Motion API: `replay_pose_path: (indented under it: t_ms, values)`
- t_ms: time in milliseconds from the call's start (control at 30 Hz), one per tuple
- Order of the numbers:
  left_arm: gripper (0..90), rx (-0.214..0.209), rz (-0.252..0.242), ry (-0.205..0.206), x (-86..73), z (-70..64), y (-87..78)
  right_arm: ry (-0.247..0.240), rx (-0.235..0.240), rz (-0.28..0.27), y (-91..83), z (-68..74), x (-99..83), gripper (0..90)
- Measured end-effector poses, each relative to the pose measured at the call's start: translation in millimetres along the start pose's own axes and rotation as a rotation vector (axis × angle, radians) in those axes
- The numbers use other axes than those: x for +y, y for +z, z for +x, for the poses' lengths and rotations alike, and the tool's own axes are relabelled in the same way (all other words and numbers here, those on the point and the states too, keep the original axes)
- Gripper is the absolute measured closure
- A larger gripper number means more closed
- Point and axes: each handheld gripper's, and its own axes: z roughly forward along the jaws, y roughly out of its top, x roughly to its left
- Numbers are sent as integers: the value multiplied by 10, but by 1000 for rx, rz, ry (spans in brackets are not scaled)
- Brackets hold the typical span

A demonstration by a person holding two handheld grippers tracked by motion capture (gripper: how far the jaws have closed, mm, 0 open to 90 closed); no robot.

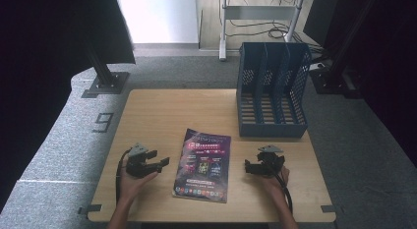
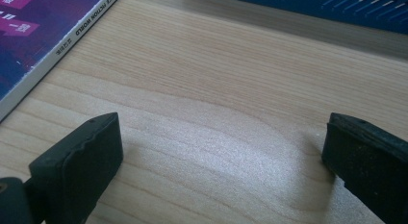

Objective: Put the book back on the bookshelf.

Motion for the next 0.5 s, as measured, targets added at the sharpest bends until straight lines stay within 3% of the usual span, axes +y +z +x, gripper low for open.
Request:
replay_pose_path:
  t_ms: [500]
  values:
    - [330,0,-17,-1,2,-12,-11,4,-4,-1,-18,-6,-16,8]
